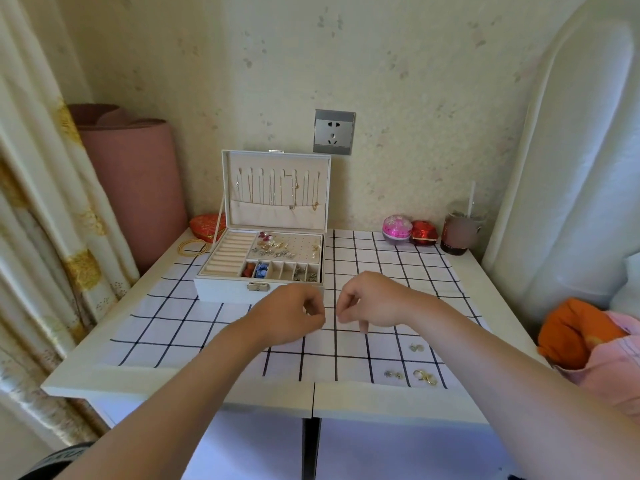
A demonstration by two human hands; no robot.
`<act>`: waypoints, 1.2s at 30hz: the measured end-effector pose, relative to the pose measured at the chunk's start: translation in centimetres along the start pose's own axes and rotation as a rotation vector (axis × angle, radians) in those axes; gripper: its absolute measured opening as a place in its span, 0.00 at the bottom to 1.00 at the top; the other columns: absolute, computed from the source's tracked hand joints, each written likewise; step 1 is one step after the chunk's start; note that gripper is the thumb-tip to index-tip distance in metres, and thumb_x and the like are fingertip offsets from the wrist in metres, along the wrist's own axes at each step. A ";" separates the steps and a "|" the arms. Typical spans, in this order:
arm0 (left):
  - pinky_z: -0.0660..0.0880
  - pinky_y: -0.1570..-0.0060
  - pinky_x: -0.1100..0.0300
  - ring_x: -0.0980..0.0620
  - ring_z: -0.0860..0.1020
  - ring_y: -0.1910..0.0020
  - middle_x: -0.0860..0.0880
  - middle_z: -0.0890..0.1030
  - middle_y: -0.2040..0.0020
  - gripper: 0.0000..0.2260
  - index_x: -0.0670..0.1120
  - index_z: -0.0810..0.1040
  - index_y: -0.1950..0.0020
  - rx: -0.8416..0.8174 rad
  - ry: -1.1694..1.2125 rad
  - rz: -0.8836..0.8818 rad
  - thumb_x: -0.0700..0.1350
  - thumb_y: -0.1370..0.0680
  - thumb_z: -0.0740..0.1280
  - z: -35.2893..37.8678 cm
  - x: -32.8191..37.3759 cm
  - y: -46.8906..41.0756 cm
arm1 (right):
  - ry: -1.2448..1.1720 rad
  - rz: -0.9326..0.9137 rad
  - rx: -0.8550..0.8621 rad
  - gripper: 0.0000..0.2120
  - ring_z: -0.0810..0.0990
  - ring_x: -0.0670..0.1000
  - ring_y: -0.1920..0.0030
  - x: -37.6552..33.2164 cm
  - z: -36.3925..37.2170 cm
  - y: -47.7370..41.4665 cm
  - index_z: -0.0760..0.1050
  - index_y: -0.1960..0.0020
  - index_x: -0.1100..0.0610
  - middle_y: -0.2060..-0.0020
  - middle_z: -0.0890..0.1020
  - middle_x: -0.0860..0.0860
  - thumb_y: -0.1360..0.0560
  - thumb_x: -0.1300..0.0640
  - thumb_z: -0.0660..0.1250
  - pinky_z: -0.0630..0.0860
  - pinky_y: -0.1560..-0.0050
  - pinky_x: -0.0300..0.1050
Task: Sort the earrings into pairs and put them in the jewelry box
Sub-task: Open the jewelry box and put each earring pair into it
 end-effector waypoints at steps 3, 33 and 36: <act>0.74 0.59 0.64 0.57 0.78 0.60 0.54 0.81 0.56 0.04 0.53 0.80 0.51 0.053 0.112 0.005 0.44 0.24 0.69 -1.5 0.1 -0.7 | -0.129 -0.033 0.126 0.03 0.82 0.46 0.72 -1.1 -1.5 -0.4 0.83 0.54 0.55 0.56 0.86 0.52 0.27 0.61 0.75 0.73 0.68 0.35; 0.74 0.71 0.66 0.55 0.79 0.68 0.45 0.84 0.54 0.04 0.46 0.82 0.49 0.484 0.559 0.001 0.44 0.21 0.69 -11.1 -3.9 -7.0 | -0.731 -0.080 0.325 0.09 0.75 0.46 0.73 -6.6 -5.2 -11.3 0.83 0.46 0.56 0.54 0.87 0.52 0.25 0.54 0.74 0.66 0.75 0.38; 0.74 0.71 0.64 0.55 0.79 0.68 0.47 0.84 0.54 0.05 0.45 0.82 0.49 0.473 0.569 -0.037 0.45 0.20 0.68 -11.1 -4.1 -7.3 | -0.670 -0.165 0.429 0.08 0.77 0.49 0.74 -6.7 -5.3 -11.5 0.82 0.47 0.55 0.54 0.86 0.50 0.26 0.58 0.75 0.67 0.77 0.39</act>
Point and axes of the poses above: each hand's wrist, its own y-axis away from the middle knuckle, its own z-axis out of the palm, x = y × z, the point moved 4 cm from there along -y, towards the middle knuckle
